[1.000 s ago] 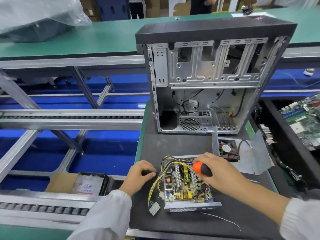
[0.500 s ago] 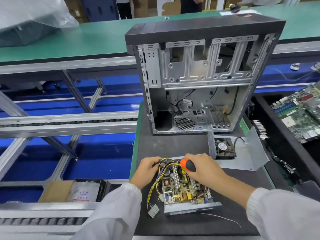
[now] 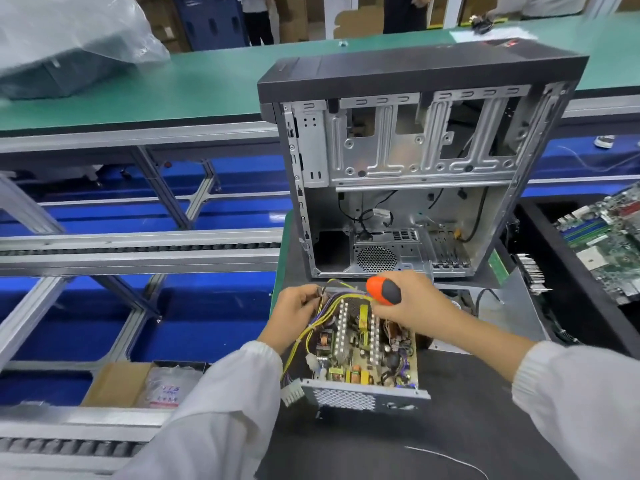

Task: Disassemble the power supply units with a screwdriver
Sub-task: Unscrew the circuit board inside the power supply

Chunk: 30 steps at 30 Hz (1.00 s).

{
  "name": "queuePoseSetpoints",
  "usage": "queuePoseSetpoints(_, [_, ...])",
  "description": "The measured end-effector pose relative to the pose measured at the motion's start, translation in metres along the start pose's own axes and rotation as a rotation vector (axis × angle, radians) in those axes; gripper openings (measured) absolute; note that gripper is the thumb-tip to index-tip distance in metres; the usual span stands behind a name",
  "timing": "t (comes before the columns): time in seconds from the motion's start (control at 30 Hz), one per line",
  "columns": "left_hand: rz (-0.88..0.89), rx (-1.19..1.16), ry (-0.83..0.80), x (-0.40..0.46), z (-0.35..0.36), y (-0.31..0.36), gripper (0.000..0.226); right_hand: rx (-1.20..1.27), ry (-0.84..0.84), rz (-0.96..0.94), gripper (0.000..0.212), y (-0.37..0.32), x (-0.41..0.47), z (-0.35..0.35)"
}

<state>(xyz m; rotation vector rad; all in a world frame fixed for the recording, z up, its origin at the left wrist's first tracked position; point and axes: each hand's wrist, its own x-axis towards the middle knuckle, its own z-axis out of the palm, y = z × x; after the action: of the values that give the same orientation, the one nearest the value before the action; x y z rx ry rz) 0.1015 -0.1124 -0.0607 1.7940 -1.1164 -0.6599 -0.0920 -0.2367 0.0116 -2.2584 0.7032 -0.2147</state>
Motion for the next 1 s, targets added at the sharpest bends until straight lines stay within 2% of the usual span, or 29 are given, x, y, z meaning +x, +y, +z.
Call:
queuePoseSetpoints(0.1, [-0.006, -0.055, -0.036, 0.013, -0.011, 0.006, 0.014, 0.152, -0.029, -0.024, 0.03, -0.005, 0.014, -0.017])
queuePoseSetpoints(0.23, [-0.11, -0.145, -0.007, 0.024, -0.006, 0.004, 0.036, 0.327, -0.06, -0.008, 0.023, -0.014, 0.023, -0.034])
queuePoseSetpoints(0.3, [-0.128, -0.157, 0.035, 0.028, 0.0, 0.0, 0.013, 0.42, -0.054, -0.019, 0.022, -0.021, 0.026, -0.038])
queuePoseSetpoints(0.43, [-0.064, -0.185, 0.021, 0.036, 0.002, -0.001, 0.012, 0.544, -0.018, -0.031, 0.02, -0.029, 0.031, -0.048])
queuePoseSetpoints(0.57, [-0.103, -0.284, 0.022, 0.041, 0.004, 0.001, 0.019, 0.499, -0.033, -0.066, 0.026, -0.038, 0.034, -0.052])
queuePoseSetpoints(0.83, [-0.021, -0.22, 0.108, 0.041, 0.009, -0.003, 0.028, 0.453, 0.027, -0.133, 0.02, -0.049, 0.039, -0.062])
queuePoseSetpoints(1.0, [-0.033, -0.188, 0.181, 0.038, 0.01, -0.008, 0.02, 0.355, -0.016, -0.188, 0.014, -0.05, 0.043, -0.062])
